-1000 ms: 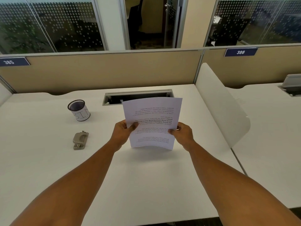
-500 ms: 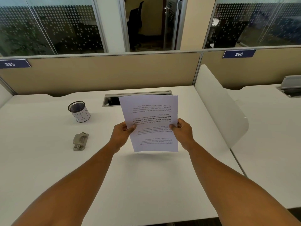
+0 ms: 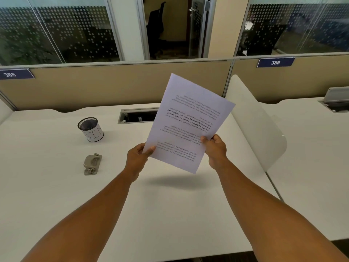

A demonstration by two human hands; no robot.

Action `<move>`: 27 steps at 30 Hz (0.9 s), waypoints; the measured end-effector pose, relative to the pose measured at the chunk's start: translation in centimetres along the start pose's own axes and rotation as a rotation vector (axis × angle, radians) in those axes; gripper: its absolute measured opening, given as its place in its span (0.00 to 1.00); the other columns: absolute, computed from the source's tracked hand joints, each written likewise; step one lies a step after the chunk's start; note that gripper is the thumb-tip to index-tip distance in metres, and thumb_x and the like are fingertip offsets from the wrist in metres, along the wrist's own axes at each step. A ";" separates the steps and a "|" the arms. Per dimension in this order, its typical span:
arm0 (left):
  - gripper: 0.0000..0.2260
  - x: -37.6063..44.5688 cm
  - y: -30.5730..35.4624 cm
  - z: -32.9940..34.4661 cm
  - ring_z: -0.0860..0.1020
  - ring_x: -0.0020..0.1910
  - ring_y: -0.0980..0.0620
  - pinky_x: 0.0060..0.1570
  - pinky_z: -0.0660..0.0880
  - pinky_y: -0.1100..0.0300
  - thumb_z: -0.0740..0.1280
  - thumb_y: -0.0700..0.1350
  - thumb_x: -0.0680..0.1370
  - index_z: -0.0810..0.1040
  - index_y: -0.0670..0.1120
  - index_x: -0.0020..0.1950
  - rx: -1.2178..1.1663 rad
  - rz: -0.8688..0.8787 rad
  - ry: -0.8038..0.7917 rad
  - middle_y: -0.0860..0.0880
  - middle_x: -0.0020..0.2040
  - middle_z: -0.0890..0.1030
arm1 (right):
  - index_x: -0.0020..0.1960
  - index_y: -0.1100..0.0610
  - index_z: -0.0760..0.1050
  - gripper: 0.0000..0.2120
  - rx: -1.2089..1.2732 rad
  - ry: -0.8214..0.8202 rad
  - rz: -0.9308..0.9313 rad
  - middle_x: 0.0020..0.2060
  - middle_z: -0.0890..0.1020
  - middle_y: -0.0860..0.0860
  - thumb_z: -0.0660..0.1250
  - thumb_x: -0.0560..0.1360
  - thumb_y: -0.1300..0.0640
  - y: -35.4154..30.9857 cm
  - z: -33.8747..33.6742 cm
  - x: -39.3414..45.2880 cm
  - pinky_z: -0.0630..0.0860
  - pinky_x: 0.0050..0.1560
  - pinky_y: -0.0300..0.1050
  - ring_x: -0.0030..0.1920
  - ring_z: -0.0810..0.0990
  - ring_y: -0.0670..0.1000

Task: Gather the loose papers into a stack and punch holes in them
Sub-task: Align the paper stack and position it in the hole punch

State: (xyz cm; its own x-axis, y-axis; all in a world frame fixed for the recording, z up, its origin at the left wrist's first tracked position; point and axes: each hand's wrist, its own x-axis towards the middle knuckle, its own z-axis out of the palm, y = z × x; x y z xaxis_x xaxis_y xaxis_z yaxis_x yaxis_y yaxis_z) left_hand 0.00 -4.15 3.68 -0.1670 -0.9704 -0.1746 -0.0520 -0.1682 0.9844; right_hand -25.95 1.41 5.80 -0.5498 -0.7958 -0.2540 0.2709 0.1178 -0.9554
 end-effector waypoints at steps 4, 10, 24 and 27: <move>0.09 -0.3 0.3 0.3 0.82 0.52 0.47 0.56 0.76 0.53 0.74 0.47 0.75 0.80 0.50 0.55 -0.058 -0.024 0.005 0.47 0.53 0.85 | 0.52 0.52 0.77 0.08 0.109 0.003 0.058 0.53 0.83 0.52 0.69 0.75 0.62 0.1 0.2 -0.1 0.79 0.56 0.51 0.54 0.82 0.54; 0.15 -0.4 1.0 0.9 0.83 0.55 0.49 0.59 0.76 0.54 0.72 0.48 0.76 0.77 0.49 0.61 -0.155 -0.026 -0.011 0.47 0.55 0.85 | 0.59 0.53 0.77 0.15 0.267 -0.033 0.110 0.53 0.84 0.51 0.69 0.75 0.64 -0.2 1.0 -0.3 0.81 0.47 0.47 0.52 0.83 0.52; 0.09 0.3 2.2 0.5 0.83 0.54 0.51 0.53 0.80 0.54 0.69 0.44 0.79 0.79 0.46 0.59 -0.211 -0.032 -0.067 0.48 0.55 0.85 | 0.68 0.53 0.71 0.25 0.262 -0.235 0.186 0.60 0.80 0.55 0.67 0.74 0.70 0.6 1.5 -0.6 0.76 0.60 0.64 0.60 0.79 0.57; 0.10 0.5 2.3 0.1 0.83 0.55 0.50 0.52 0.80 0.53 0.68 0.43 0.79 0.78 0.47 0.60 -0.198 -0.025 -0.052 0.47 0.56 0.84 | 0.67 0.54 0.72 0.24 0.229 -0.166 0.167 0.58 0.81 0.54 0.67 0.74 0.71 0.5 1.3 -0.7 0.78 0.59 0.59 0.59 0.80 0.56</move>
State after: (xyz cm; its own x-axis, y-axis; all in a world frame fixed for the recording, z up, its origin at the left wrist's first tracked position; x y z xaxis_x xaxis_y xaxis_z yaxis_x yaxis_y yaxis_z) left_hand -0.28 -4.98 5.91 -0.2190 -0.9560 -0.1952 0.1366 -0.2281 0.9640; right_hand -24.45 1.25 5.65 -0.3514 -0.8651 -0.3580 0.5274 0.1330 -0.8391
